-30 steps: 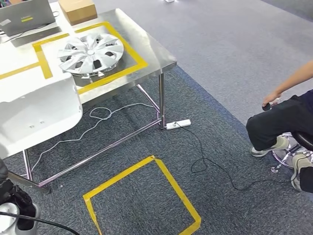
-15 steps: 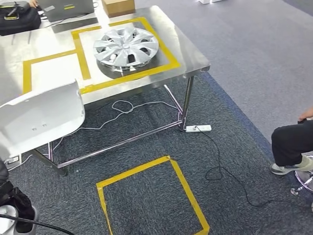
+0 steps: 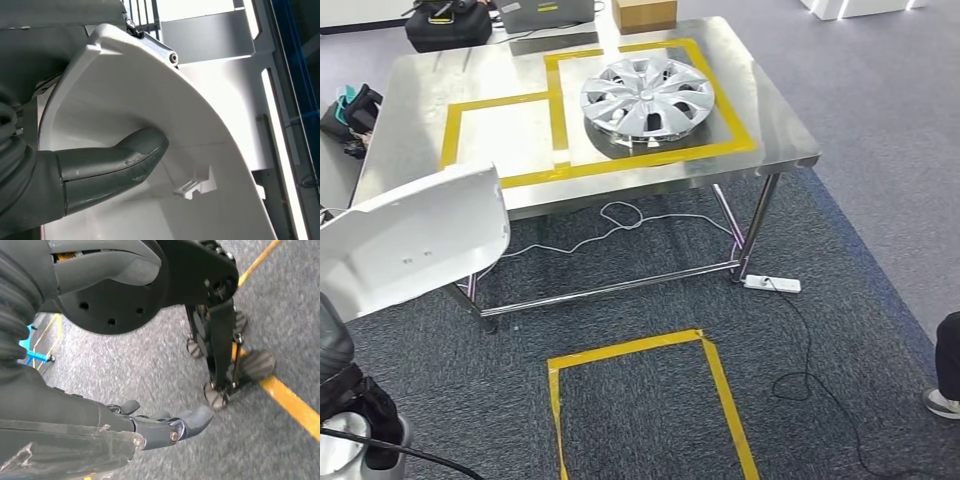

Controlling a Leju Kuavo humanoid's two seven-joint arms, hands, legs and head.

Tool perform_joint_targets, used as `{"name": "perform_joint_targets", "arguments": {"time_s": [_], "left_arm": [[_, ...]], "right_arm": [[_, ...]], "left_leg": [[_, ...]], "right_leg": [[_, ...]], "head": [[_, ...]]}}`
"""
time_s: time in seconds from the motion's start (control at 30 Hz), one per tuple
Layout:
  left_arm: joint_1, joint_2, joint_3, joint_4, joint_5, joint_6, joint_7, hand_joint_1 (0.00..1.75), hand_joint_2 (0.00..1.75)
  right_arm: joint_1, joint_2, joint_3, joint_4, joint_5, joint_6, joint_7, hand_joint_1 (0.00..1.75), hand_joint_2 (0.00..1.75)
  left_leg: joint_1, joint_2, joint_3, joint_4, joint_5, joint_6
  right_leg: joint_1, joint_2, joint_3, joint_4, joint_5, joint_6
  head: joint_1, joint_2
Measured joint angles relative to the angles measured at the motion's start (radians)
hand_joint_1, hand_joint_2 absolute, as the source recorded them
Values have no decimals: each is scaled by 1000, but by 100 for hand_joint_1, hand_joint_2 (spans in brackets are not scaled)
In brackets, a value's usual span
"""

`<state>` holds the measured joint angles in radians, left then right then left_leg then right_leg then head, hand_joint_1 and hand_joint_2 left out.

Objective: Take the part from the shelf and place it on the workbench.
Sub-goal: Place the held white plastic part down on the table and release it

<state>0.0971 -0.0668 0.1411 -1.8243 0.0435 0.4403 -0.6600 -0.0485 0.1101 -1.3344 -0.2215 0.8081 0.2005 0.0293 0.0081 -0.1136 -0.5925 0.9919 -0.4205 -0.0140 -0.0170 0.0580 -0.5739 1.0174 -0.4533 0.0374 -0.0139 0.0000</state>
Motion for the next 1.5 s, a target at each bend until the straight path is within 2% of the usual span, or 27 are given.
{"name": "perform_joint_targets", "arguments": {"time_s": [0.07, 0.1, 0.13, 0.17, 0.2, 0.23, 0.27, 0.3, 0.33, 0.4, 0.43, 0.5, 0.57, 0.63, 0.67, 0.7, 0.73, 0.77, 0.83, 0.87, 0.9, 0.93, 1.03, 1.1, 1.17, 1.33, 1.5], "left_arm": [[-8, 2, -10, 0, -1, -11, -1, 175, 175], [-15, 3, -16, 0, -1, -15, -2, 175, 175], [-22, 3, -23, 0, 0, -17, -2, 175, 175], [-28, 3, -30, 1, 0, -20, -2, 175, 175], [-31, 3, -36, 1, 1, -21, -2, 175, 175], [-33, 3, -41, 2, 1, -22, -2, 175, 175], [-36, 3, -44, 2, 2, -23, -2, 175, 175], [-40, 4, -47, 3, 2, -24, -2, 175, 175], [-45, 4, -51, 3, 2, -25, -2, 175, 175], [-60, 5, -61, 5, 2, -26, -2, 175, 175], [-65, 5, -67, 6, 2, -26, -2, 175, 175], [-69, 6, -74, 10, 2, -26, -2, 175, 175], [-74, 8, -77, 12, 2, -26, -2, 175, 175], [-79, 8, -83, 16, 3, -26, -2, 175, 175], [-81, 8, -86, 19, 3, -25, -2, 175, 175], [-81, 8, -89, 22, 3, -24, -2, 175, 175], [-80, 8, -90, 25, 2, -22, -2, 175, 175], [-80, 8, -91, 27, 1, -21, -2, 175, 175], [-80, 10, -92, 30, -1, -19, -2, 175, 175], [-80, 11, -92, 31, -2, -19, -2, 175, 175], [-80, 13, -93, 32, -3, -19, -1, 175, 175], [-80, 15, -93, 32, -4, -18, -1, 175, 175], [-80, 20, -94, 33, -4, -18, 0, 175, 175], [-82, 23, -95, 34, -5, -17, 0, 175, 175], [-82, 24, -95, 36, -5, -17, 0, 175, 175], [-82, 24, -96, 40, -10, -12, 0, 175, 175], [-80, 26, -96, 41, -16, -9, 0, 175, 175]], "right_arm": [[-1, 0, 0, 0, 3, 3, -1, 0, 175], [0, 0, 0, 0, 4, 4, -2, 0, 175], [1, -1, 0, -1, 5, 4, -2, 0, 175], [1, -2, 0, -1, 6, 4, -3, 0, 175], [1, -2, 0, -1, 7, 5, -3, 0, 175], [0, -2, 0, -1, 8, 5, -3, 0, 175], [-1, -2, 0, -1, 8, 6, -3, 0, 175], [-2, -2, 0, -1, 8, 8, -5, 0, 175], [-2, -3, 0, -1, 8, 12, -9, 0, 175], [-3, -3, 0, -1, 8, 19, -21, 0, 175], [-4, -4, 0, -1, 8, 23, -27, 0, 175], [-7, -5, 0, -1, 8, 25, -33, 0, 175], [-10, -7, 0, -1, 7, 26, -35, 0, 175], [-9, -9, 0, -1, 4, 21, -34, 0, 175], [-8, -9, 0, -1, 1, 16, -33, 0, 175], [-6, -9, -2, -1, -2, 10, -32, 0, 175], [-5, -9, -3, -1, -5, 4, -30, 0, 175], [-4, -9, -4, -1, -6, 0, -28, 0, 175], [-4, -9, -5, -1, -6, -6, -25, 0, 175], [-5, -9, -5, -1, -6, -7, -24, 0, 175], [-6, -9, -5, -1, -6, -8, -23, 0, 175], [-6, -8, -5, -1, -5, -9, -22, 0, 175], [-5, -8, -5, -1, -5, -9, -22, 0, 175], [-5, -8, -5, -1, -5, -9, -22, 0, 175], [-5, -8, -5, -1, -5, -10, -22, 0, 175], [-6, -9, -5, -1, -3, -12, -37, 0, 175], [-6, -9, -5, -1, 2, -24, -62, 0, 175]], "left_leg": [[-2, 45, -23, 46, -31, -9], [-3, 75, -49, 99, -61, -13], [-2, 92, -82, 166, -95, -17], [0, 99, -113, 230, -121, -20], [1, 102, -133, 270, -130, -21], [1, 103, -135, 275, -121, -22], [1, 107, -117, 242, -95, -21], [0, 119, -82, 180, -61, -18], [-3, 143, -43, 108, -34, -15], [-8, 173, 7, 13, -8, -4], [-11, 175, 12, -2, -8, 1], [-10, 151, 11, -6, -5, 14], [-4, 132, 13, -11, 0, 26], [-1, 117, 14, -12, 0, 35], [-2, 110, 14, -12, 0, 37], [-3, 102, 15, -12, -1, 39], [-4, 95, 16, -12, -2, 39], [-4, 89, 18, -11, -3, 38], [-4, 80, 22, -11, -7, 33], [-6, 77, 23, -9, -9, 29], [-8, 75, 22, -7, -11, 25], [-10, 74, 21, -5, -11, 25], [-11, 75, 21, -6, -9, 46], [-11, 76, 24, -11, -8, 49], [-9, 76, 26, -15, -6, 43], [-5, 76, 26, -20, -4, 11], [-5, 76, 26, -20, -4, 6]], "right_leg": [[-2, -23, 4, -6, 4, -12], [-2, -36, 4, -8, 4, -16], [-1, -48, 4, -8, 3, -19], [0, -61, 3, -8, 3, -20], [0, -74, 3, -8, 2, -20], [1, -86, 4, -8, 1, -20], [1, -97, 5, -8, 0, -19], [1, -108, 7, -8, -1, -17], [3, -118, 10, -7, -4, -13], [9, -136, 14, -7, -9, -2], [12, -146, 17, -8, -10, 4], [11, -161, 24, -13, -13, 15], [8, -134, 10, 22, -39, 25], [6, -84, -47, 140, -98, 29], [6, -70, -84, 210, -125, 30], [7, -64, -112, 258, -137, 29], [8, -62, -124, 272, -130, 29], [8, -61, -118, 245, -104, 27], [7, -57, -62, 113, -32, 22], [7, -52, -32, 52, -8, 19], [6, -48, -12, 11, 4, 17], [6, -44, -4, -6, 6, 15], [7, -42, -2, -10, 9, 15], [9, -40, -3, -10, 8, 10], [11, -40, -3, -9, 7, 6], [15, -41, -3, -8, 6, -1], [15, -41, -2, -9, 7, -2]], "head": [[-6, 0], [-9, 0], [-12, 0], [-12, 0], [-12, 0], [-12, 0], [-12, 0], [-12, 0], [-13, 0], [-12, 0], [-11, 0], [-9, 0], [-5, 0], [2, 0], [4, 0], [5, 0], [4, 0], [4, 0], [5, 0], [4, 0], [4, 0], [3, 0], [2, 0], [2, 0], [2, 0], [2, 0], [3, 0]]}}
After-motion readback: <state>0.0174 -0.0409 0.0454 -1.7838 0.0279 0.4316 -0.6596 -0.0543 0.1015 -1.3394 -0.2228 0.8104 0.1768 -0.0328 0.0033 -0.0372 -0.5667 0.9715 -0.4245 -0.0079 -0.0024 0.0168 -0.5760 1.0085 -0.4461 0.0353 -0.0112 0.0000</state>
